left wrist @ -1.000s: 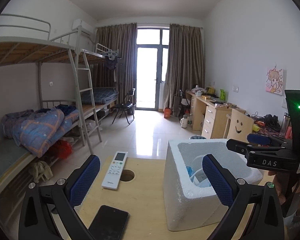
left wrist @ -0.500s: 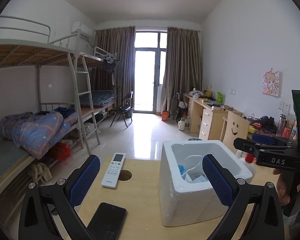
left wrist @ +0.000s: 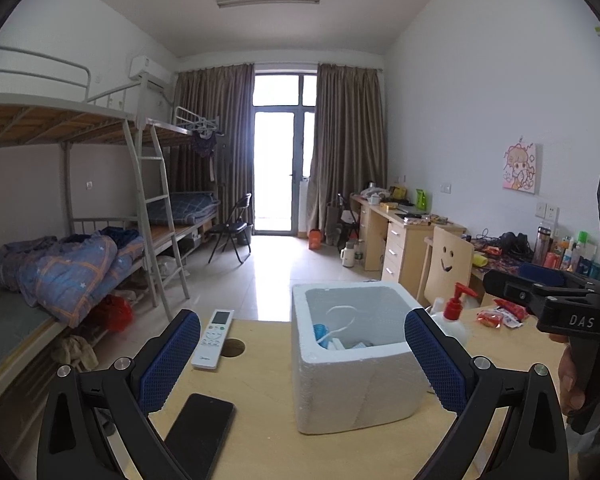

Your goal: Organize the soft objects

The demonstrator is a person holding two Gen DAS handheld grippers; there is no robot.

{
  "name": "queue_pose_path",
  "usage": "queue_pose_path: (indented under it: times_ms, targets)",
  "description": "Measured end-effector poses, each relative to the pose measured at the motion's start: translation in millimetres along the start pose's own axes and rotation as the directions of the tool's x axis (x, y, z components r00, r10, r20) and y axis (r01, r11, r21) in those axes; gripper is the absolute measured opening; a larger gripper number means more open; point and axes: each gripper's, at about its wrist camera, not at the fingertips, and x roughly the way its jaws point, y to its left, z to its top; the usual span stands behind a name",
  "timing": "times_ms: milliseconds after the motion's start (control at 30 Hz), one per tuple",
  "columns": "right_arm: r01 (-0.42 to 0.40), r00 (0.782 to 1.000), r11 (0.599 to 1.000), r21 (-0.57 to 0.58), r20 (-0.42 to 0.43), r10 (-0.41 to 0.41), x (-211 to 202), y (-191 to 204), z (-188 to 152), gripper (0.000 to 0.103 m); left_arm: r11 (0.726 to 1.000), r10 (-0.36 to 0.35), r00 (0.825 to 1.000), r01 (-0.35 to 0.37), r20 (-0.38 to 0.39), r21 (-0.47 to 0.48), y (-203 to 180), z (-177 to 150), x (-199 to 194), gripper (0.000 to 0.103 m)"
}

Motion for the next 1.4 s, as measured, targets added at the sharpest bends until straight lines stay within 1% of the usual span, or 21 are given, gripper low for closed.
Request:
queue_pose_path:
  times_ms: [67, 167, 367, 533, 633, 767, 900, 1100, 1167, 1300, 1400]
  targets:
    - [0.003, 1.0, 1.0, -0.004, 0.009, -0.003, -8.1, -0.3, -0.8, 0.102, 1.0, -0.006, 1.0, 0.006, 0.007, -0.001, -2.3, -0.2, -6.2, 0.102]
    - [0.037, 0.999, 0.999, -0.023, 0.039, -0.036, -24.2, 1.7, -3.0, 0.102, 1.0, -0.015, 1.0, 0.015, 0.021, -0.007, -8.1, -0.1, -16.0, 0.102]
    - [0.034, 0.996, 0.999, -0.007, 0.087, -0.033, -48.7, -0.9, -6.3, 0.102, 0.999, -0.042, 0.998, 0.042, 0.037, 0.007, -18.6, -0.6, -32.4, 0.102]
    - [0.038, 0.992, 0.999, -0.018, 0.123, -0.035, -63.8, -3.6, -12.3, 0.102, 0.998, -0.057, 0.997, 0.057, 0.06, 0.001, -22.0, -2.0, -45.4, 0.102]
    - [0.057, 0.987, 0.998, -0.009, 0.152, -0.055, -72.9, -6.5, -16.6, 0.102, 0.998, -0.058, 0.996, 0.057, 0.071, 0.014, -25.3, -4.3, -50.4, 0.102]
    - [0.064, 0.984, 0.998, 0.011, 0.163, -0.065, -79.6, -12.6, -19.1, 0.102, 0.998, -0.065, 0.995, 0.063, 0.075, 0.027, -32.4, -5.9, -54.3, 0.102]
    - [0.076, 0.984, 0.997, -0.001, 0.16, -0.075, -86.1, -12.1, -23.2, 0.102, 0.997, -0.078, 0.994, 0.076, 0.077, 0.027, -34.4, -8.6, -57.2, 0.102]
    - [0.084, 0.982, 0.996, -0.008, 0.173, -0.081, -97.8, -11.3, -33.5, 0.102, 0.996, -0.088, 0.992, 0.085, 0.09, 0.027, -36.9, -17.6, -65.1, 0.102]
    - [0.085, 0.98, 0.996, -0.018, 0.183, -0.081, -102.5, -12.0, -40.3, 0.102, 0.995, -0.096, 0.989, 0.094, 0.108, 0.024, -39.2, -23.9, -69.1, 0.102]
    - [0.082, 0.978, 0.997, -0.002, 0.195, -0.08, -107.9, -15.7, -55.3, 0.102, 0.994, -0.106, 0.984, 0.102, 0.141, 0.037, -44.6, -39.2, -76.8, 0.102]
    - [0.1, 0.971, 0.995, 0.0, 0.219, -0.097, -114.5, -17.2, -67.7, 0.102, 0.994, -0.104, 0.982, 0.098, 0.157, 0.048, -47.5, -50.1, -82.1, 0.102]
